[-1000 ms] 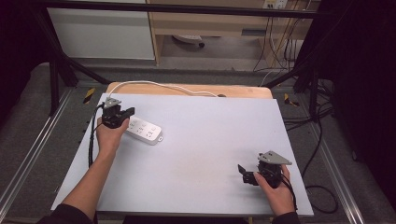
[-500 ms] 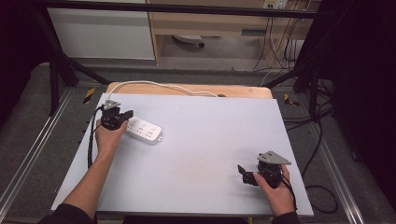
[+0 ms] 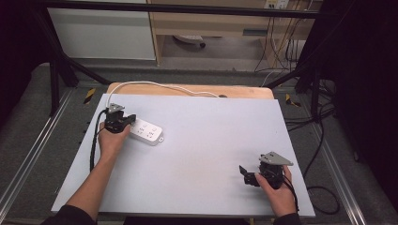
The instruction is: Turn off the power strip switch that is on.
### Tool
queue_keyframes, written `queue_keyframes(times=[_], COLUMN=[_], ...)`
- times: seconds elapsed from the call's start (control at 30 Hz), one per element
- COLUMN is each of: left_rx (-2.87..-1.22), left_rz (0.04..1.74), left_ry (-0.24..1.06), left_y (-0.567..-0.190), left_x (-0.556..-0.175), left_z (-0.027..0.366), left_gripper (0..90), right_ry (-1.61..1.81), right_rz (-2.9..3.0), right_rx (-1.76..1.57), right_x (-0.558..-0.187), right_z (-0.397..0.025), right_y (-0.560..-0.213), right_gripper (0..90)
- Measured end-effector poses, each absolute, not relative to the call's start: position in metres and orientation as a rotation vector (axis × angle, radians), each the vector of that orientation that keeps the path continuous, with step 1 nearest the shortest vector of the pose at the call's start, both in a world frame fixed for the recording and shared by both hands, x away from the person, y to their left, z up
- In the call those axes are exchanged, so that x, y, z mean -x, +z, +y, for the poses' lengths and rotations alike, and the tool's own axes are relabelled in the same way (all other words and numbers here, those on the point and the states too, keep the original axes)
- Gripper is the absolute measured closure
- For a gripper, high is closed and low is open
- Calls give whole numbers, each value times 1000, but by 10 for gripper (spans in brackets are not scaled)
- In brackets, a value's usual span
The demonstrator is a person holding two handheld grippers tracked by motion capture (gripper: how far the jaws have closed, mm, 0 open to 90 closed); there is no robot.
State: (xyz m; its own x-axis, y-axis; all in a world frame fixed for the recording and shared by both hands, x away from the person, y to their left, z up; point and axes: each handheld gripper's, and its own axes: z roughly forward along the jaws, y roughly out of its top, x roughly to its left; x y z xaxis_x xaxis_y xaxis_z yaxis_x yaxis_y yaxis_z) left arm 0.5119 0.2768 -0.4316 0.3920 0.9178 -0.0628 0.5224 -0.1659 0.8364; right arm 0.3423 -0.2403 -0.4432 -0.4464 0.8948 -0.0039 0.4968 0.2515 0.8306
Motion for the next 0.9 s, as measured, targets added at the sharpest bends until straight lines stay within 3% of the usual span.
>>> queue_keyframes(times=[0.9], left_rx=[-1859], left_rz=[1209], left_ry=[649], left_y=[-439], left_x=[-510], left_z=[275], left_gripper=[900], right_ry=[1062], right_rz=[2043], right_rx=[-1292], right_x=[-343], right_z=[-243], right_y=[-446], right_gripper=[48])
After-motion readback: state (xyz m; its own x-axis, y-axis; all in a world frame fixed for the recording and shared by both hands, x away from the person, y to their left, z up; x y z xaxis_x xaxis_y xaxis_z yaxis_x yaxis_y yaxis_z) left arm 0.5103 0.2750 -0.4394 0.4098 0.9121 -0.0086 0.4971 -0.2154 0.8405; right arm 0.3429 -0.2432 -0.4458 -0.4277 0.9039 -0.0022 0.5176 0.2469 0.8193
